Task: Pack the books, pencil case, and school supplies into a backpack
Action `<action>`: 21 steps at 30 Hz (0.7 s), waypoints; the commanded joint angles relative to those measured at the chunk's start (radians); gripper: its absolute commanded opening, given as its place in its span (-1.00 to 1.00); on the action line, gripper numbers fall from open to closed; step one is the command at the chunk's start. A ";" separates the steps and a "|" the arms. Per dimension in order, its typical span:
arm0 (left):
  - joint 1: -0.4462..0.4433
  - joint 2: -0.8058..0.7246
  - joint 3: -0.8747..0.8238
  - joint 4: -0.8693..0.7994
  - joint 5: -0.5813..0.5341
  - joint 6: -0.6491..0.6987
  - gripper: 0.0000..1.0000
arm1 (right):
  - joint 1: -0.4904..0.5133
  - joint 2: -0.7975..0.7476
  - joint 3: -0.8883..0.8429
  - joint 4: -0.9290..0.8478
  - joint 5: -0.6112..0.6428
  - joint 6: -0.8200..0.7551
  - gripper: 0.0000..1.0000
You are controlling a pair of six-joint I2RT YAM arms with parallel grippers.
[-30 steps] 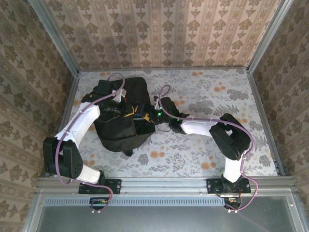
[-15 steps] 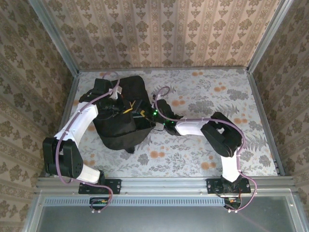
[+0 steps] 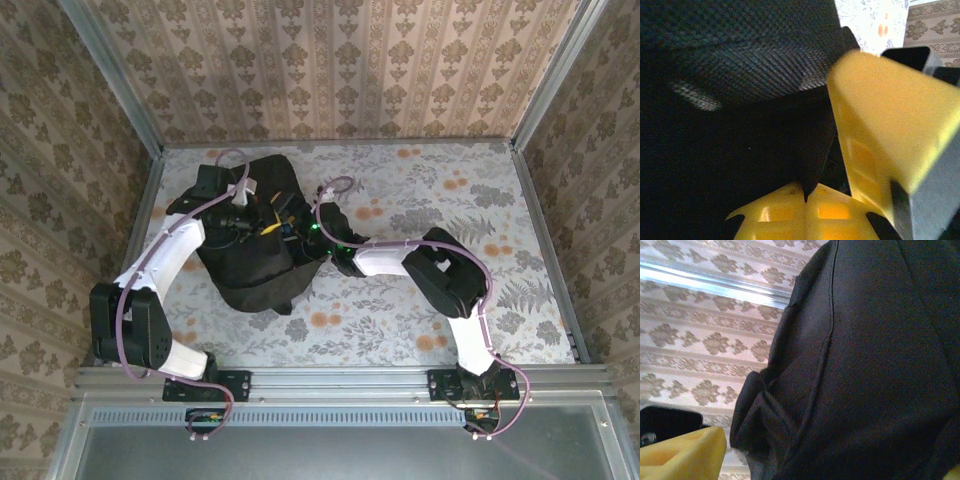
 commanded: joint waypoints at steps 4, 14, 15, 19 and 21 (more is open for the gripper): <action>0.018 -0.023 -0.001 -0.027 0.110 0.017 -1.00 | -0.025 0.041 0.044 0.275 -0.123 0.028 0.38; 0.038 -0.048 -0.012 0.009 0.185 0.037 -1.00 | -0.050 0.151 0.159 0.261 -0.398 0.058 0.72; 0.037 -0.047 -0.009 0.004 0.189 0.046 -1.00 | -0.047 0.161 0.180 0.246 -0.415 0.051 0.75; 0.036 -0.029 -0.010 -0.023 0.178 0.080 -1.00 | -0.046 0.195 0.224 0.283 -0.458 0.092 0.70; 0.038 -0.026 -0.008 -0.072 0.135 0.110 -0.83 | -0.056 0.190 0.199 0.334 -0.461 0.116 0.57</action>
